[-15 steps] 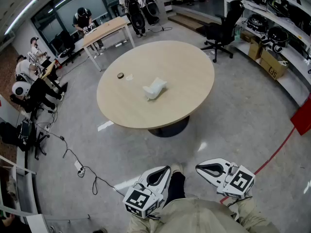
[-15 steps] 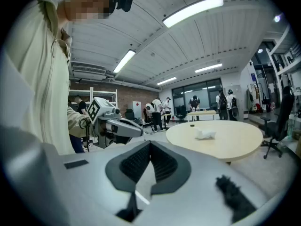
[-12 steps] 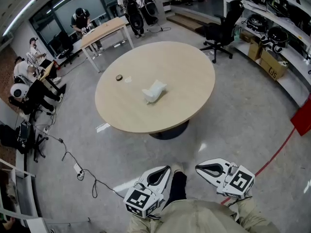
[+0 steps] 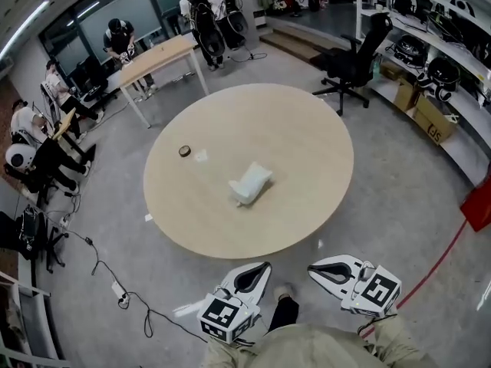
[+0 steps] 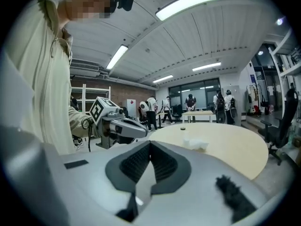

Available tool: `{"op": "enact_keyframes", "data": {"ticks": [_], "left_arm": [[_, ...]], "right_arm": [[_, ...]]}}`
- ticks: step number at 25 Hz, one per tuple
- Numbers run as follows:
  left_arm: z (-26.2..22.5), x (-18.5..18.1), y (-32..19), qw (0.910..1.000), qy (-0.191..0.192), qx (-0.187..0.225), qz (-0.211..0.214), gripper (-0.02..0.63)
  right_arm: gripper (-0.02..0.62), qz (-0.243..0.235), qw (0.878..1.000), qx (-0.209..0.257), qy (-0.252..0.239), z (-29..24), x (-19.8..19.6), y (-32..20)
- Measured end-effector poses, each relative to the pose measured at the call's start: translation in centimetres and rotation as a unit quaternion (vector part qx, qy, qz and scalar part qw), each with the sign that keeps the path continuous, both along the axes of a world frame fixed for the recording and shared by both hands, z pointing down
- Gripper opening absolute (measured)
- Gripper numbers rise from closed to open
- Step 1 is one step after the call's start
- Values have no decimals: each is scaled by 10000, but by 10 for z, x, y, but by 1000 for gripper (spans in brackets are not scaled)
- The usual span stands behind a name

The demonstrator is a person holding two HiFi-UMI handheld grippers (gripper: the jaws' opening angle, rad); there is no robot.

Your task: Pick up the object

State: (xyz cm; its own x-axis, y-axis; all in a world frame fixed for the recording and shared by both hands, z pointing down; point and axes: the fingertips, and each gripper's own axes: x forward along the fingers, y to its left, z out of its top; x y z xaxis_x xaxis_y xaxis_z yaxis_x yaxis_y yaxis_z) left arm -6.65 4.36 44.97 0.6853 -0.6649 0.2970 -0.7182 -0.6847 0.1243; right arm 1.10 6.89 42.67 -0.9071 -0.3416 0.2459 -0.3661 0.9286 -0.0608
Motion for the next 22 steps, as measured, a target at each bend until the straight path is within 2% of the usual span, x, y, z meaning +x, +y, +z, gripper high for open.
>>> {"op": "enact_keyframes", "data": {"ticks": [10, 17, 22], "left_arm": [[11, -44, -100, 9998, -48, -104, -143, 6], [24, -62, -139, 9992, -55, -275, -283, 6], [30, -64, -157, 9981, -81, -415, -444, 6]], "right_arm": [[3, -139, 9998, -98, 55, 10, -44, -96], [3, -243, 9995, -213, 25, 18, -64, -132], [3, -346, 9988, -333, 74, 24, -65, -149]]}}
